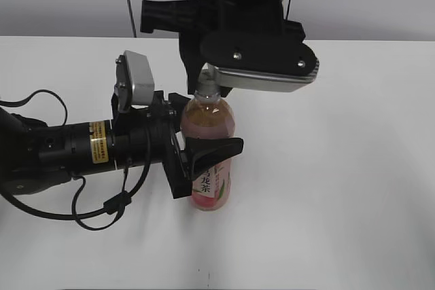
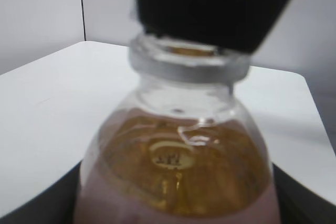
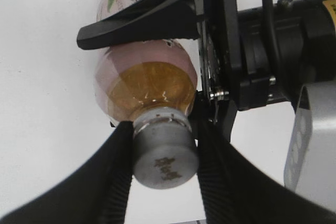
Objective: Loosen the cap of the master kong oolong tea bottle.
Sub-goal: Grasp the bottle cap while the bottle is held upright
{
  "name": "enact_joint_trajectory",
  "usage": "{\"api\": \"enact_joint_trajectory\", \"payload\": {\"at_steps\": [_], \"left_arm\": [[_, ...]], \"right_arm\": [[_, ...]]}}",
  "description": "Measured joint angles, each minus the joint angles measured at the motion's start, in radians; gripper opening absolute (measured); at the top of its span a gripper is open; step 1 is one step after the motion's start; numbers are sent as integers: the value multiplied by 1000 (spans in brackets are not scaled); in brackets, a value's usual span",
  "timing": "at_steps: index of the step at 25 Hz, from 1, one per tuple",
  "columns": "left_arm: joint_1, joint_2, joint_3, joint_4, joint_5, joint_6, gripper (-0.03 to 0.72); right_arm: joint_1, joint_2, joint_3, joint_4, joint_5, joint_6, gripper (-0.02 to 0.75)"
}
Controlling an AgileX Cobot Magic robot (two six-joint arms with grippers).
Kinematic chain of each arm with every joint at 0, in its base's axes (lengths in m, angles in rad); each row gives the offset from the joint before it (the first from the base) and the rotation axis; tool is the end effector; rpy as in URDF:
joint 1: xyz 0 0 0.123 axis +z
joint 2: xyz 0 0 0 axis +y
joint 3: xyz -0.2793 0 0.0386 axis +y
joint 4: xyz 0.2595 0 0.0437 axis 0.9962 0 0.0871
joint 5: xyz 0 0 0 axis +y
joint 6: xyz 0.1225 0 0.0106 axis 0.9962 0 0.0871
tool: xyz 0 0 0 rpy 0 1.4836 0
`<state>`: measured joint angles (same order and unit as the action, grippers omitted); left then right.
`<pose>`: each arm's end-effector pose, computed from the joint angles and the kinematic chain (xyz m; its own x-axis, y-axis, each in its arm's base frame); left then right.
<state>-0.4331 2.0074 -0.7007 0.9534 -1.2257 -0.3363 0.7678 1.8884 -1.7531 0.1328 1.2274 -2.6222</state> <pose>0.2692 -0.2284 0.1046 -0.0803 0.1135 -0.9903 0.9654 0.2560 -0.0489 0.2934 0.3046 0.2679 0.9638 0.1928 0.1844 0.2367 -0.9368 -0.2578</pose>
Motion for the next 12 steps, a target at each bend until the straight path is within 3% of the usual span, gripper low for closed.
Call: {"api": "enact_joint_trajectory", "payload": {"at_steps": [12], "left_arm": [[0,0,0,9,-6,0,455]], "right_arm": [[-1,-15,2,9,4,-21,279]]}}
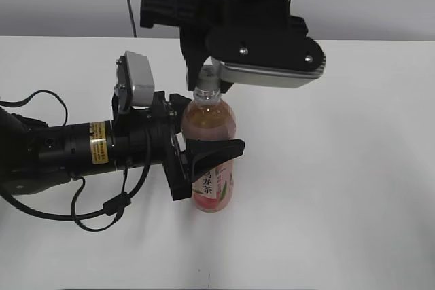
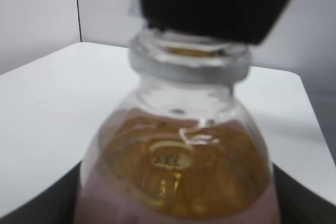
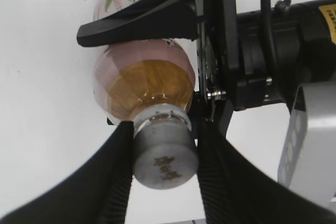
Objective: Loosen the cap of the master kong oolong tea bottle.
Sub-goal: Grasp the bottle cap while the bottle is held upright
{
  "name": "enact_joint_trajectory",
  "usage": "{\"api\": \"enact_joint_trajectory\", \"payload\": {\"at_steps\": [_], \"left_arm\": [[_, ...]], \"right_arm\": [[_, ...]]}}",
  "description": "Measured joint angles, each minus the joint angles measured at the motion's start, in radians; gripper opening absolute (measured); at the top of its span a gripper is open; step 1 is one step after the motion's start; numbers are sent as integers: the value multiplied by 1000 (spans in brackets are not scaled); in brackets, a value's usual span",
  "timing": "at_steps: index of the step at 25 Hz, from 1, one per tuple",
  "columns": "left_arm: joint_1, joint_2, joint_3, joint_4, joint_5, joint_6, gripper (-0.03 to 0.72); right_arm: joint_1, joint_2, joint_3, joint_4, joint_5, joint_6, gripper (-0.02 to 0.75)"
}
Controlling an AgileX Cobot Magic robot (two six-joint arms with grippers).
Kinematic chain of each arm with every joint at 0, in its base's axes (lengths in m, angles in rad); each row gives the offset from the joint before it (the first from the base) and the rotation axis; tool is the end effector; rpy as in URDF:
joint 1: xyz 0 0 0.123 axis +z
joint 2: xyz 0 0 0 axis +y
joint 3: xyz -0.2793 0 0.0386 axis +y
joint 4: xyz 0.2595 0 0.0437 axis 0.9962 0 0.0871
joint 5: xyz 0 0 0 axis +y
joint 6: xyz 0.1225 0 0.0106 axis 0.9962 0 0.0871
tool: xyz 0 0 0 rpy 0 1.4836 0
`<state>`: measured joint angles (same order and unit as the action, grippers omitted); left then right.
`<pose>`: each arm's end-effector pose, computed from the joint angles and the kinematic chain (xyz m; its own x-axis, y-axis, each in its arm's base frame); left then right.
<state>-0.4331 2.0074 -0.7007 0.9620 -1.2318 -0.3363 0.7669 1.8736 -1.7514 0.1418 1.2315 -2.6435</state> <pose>0.2681 -0.2287 0.1050 -0.0768 0.1113 -0.9908 0.9680 0.2463 -0.0473 0.2909 0.3031 0.2736 0.9586 0.2096 0.1928 0.2566 -0.9293 -0.2656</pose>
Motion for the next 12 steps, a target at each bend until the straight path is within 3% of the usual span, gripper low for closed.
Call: {"api": "enact_joint_trajectory", "payload": {"at_steps": [7,12], "left_arm": [[-1,0,0,0,2,0,455],[-1,0,0,0,2,0,455]], "right_arm": [[1,-31,-7,31,-8,11,276],[1,-39,-7,-11,-8,185,276]]}}
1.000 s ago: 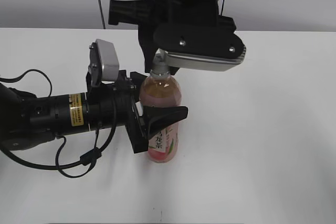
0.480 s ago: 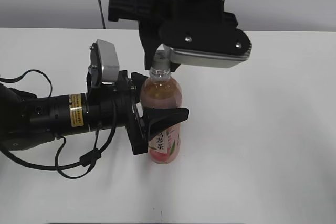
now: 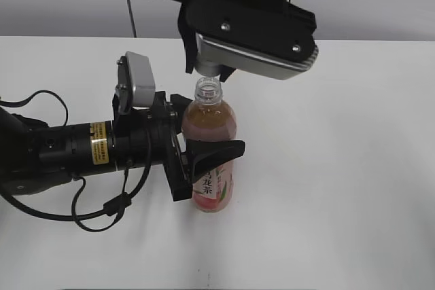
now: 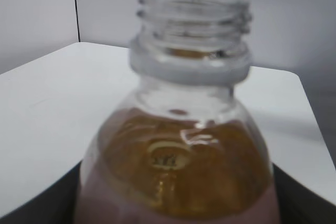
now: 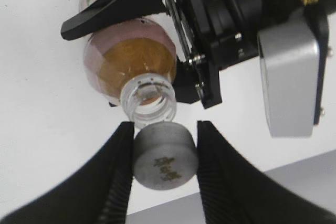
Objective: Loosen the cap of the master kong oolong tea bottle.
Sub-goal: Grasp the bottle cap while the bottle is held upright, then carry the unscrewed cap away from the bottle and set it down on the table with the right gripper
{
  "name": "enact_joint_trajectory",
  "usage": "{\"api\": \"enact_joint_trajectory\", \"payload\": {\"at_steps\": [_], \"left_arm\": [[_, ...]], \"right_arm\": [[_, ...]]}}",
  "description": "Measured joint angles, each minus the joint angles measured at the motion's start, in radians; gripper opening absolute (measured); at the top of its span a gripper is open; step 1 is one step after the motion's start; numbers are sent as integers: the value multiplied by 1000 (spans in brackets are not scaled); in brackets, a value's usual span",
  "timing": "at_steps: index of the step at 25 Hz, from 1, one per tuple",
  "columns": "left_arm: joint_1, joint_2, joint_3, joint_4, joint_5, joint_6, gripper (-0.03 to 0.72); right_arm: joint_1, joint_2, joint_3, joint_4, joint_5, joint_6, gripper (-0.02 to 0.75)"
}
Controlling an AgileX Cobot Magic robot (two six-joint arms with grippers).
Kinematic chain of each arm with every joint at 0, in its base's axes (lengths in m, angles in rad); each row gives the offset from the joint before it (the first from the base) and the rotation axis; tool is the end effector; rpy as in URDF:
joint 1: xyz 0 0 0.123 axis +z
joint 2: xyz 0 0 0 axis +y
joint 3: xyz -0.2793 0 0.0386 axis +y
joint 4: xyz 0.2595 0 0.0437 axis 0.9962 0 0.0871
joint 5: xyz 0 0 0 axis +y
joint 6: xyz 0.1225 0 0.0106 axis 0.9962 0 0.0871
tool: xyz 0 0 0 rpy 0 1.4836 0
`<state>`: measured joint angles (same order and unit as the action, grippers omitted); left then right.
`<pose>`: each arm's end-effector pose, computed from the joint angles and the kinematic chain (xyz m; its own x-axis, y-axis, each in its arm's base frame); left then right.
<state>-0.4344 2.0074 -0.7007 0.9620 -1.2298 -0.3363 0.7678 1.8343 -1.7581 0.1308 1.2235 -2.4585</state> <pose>0.2679 -0.2290 0.1048 -0.0771 0.1132 -0.9906 0.9682 0.2457 -0.0472 0.2882 0.2992 0.2922 0.9818 0.0301 0.1874 0.0902 -0.9429 -0.3207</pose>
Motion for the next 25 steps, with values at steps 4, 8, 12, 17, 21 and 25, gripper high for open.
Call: {"api": "enact_joint_trajectory", "payload": {"at_steps": [4,8,12,17,21,25], "left_arm": [[0,0,0,-1,0,0,455],[0,0,0,-2,1,0,455],[0,0,0,-2,1,0,455],[0,0,0,-2,1,0,455],[0,0,0,-2,1,0,455],[0,0,0,-2,1,0,455]], "right_arm": [[-5,-35,0,-64,-1,248,276],[-41,-57,1,-81,-1,526,276],[-103,-57,30,-156,-1,829,276],[-232,-57,64,-145,-1,1202,276],[-314,-57,153,-69,-2,1388,276],[-352,-57,274,-58,-2,1534,276]]}}
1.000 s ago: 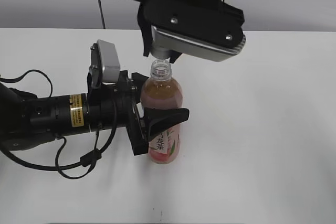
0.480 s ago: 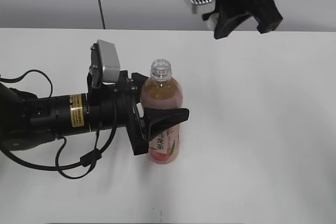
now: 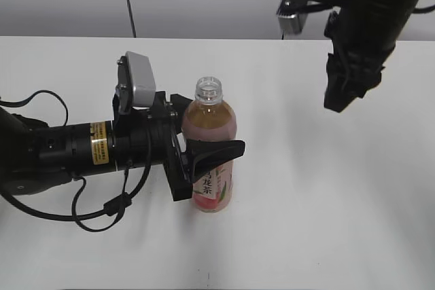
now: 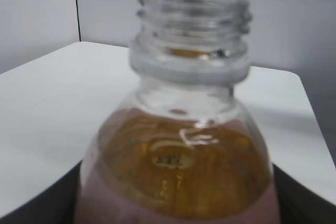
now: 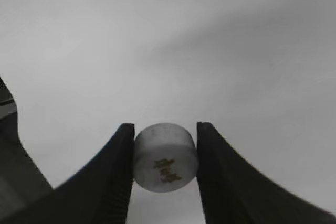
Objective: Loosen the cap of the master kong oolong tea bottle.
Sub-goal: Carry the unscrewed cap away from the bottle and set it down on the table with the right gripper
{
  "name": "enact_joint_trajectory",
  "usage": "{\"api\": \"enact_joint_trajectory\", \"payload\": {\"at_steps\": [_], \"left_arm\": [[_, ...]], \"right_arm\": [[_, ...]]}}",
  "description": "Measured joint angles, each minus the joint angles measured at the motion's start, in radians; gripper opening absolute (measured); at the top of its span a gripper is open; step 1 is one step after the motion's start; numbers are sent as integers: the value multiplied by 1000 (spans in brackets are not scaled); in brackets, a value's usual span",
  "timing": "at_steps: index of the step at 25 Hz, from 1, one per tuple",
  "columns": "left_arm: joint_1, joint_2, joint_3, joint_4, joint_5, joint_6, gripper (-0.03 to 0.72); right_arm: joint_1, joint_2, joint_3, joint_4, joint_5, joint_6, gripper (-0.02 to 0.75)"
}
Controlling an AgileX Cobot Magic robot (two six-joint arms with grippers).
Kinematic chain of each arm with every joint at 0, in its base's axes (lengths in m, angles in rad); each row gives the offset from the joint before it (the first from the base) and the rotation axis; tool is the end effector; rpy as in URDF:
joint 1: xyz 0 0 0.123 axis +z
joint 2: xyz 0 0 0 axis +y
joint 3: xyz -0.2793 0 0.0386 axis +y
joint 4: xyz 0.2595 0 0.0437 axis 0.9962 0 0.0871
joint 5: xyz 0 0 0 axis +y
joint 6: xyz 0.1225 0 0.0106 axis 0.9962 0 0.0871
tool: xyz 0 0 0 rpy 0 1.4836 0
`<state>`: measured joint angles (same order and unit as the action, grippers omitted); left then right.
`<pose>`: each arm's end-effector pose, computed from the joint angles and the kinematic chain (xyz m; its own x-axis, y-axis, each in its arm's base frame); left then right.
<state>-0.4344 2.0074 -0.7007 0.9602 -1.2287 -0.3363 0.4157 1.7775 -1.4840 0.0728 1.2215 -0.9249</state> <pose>0.2681 -0.2290 0.1047 -0.0778 0.1135 -0.9905 0.9677 0.2477 -0.0476 0.3384 0.1586 0.2338 -0.2402 -0.9603 -0.1421 -0.9652 0.2519 -0.0702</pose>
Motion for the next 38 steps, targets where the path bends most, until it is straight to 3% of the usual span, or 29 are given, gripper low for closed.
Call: {"api": "enact_joint_trajectory", "payload": {"at_steps": [7,12,17,25,28,33,38], "left_arm": [[0,0,0,0,0,0,455],[0,0,0,0,0,0,455],[-1,0,0,0,0,0,455],[-1,0,0,0,-1,0,455],[-1,0,0,0,-1,0,455],[-1,0,0,0,-1,0,455],[-1,0,0,0,-1,0,455]], "right_arm": [[-43,0,248,-11,-28,201,276],[-45,-1,415,-15,-211,251,276],[-45,24,460,-15,-353,316,276],[-45,144,461,10,-434,341,281],[-45,156,462,46,-451,359,356],[-45,156,454,35,-466,492,575],[-45,101,421,-20,-348,665,573]]}}
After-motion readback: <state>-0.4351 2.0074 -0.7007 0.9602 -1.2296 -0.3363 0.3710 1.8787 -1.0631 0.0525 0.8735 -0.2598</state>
